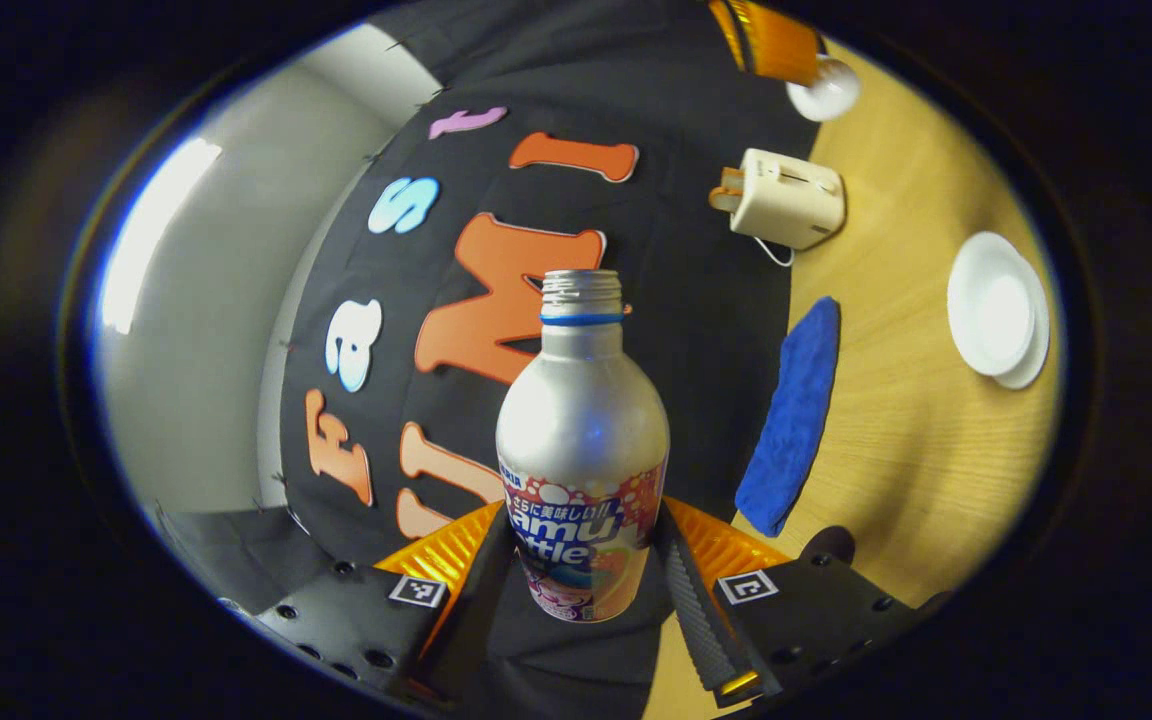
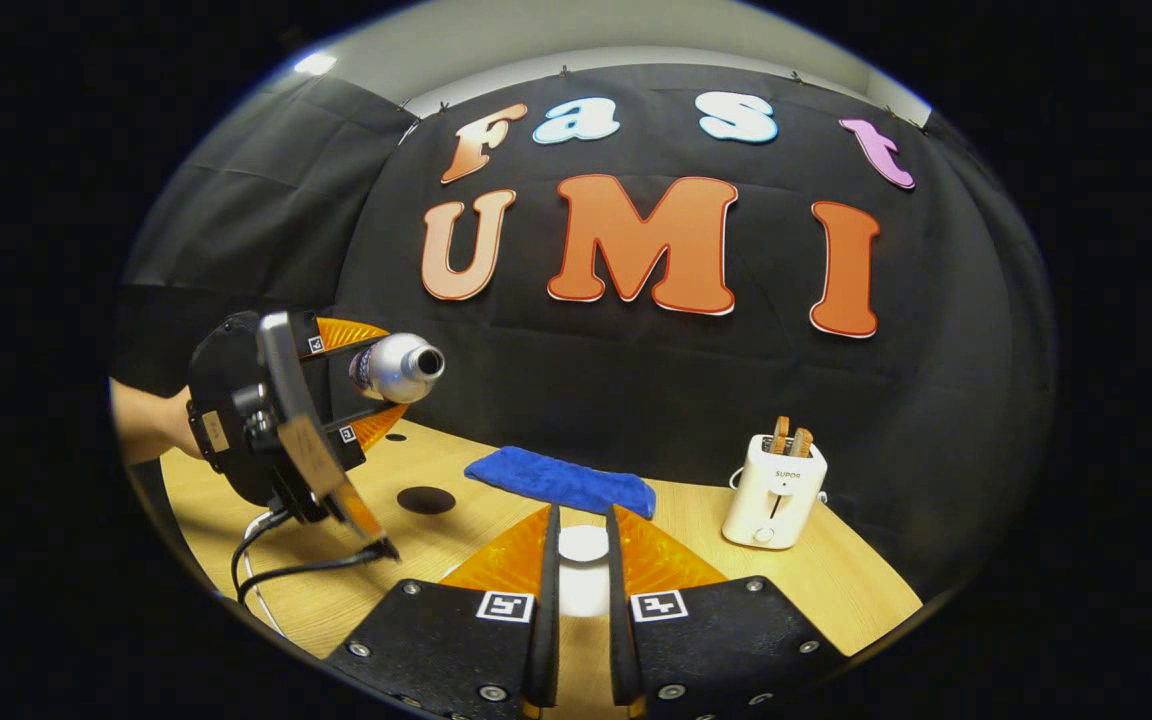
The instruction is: Open the teacup lid with one hand, grasp the water bottle and pour water into the teacup with the other hand; after pouring, place the water bottle on the coaster and then close the teacup lid.
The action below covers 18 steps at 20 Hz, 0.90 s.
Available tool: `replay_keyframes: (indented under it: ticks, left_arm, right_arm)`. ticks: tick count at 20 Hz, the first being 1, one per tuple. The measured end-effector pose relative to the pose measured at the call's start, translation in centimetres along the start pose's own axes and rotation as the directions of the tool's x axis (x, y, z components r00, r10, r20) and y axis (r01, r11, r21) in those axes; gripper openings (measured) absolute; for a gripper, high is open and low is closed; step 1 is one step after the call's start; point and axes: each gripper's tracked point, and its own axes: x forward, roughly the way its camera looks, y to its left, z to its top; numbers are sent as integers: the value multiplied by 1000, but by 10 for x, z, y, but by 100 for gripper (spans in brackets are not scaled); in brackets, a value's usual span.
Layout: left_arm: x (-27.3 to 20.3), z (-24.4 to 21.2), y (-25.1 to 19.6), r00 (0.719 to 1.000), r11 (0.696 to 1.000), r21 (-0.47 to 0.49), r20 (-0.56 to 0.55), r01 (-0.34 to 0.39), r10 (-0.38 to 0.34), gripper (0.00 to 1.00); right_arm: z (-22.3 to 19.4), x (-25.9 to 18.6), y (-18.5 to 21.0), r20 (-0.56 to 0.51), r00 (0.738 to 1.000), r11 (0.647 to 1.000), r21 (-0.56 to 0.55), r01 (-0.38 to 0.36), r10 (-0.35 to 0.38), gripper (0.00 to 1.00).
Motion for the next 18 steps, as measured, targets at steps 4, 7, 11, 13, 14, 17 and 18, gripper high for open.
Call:
replay_keyframes:
  ticks: [4,7,11,13,14,17,18]
  left_arm:
    - [7,-15,10,999,968,-248,-49,-27,15,83]
    - [17,-27,8,996,911,-411,-89,-45,9,83]
    - [35,-48,-3,989,789,-611,-142,-61,-33,83]
    - [38,-62,-11,982,710,-700,-174,-73,-71,83]
    - [40,-66,-16,977,667,-741,-191,-82,-91,83]
    - [48,-73,-39,966,554,-829,-196,-73,-166,83]
    - [46,-76,-42,964,520,-851,-194,-73,-183,83]
  right_arm:
    - [8,6,12,11,1000,1000,9,-19,19,21]
    - [12,10,17,11,1000,1000,1,-25,25,21]
    - [15,17,25,14,999,999,5,-37,37,21]
    - [13,20,27,6,999,999,16,-40,40,21]
    - [11,22,29,-2,999,999,18,-49,50,21]
    - [5,26,32,-26,998,998,20,-60,60,21]
    - [4,27,33,-30,997,998,22,-64,65,21]
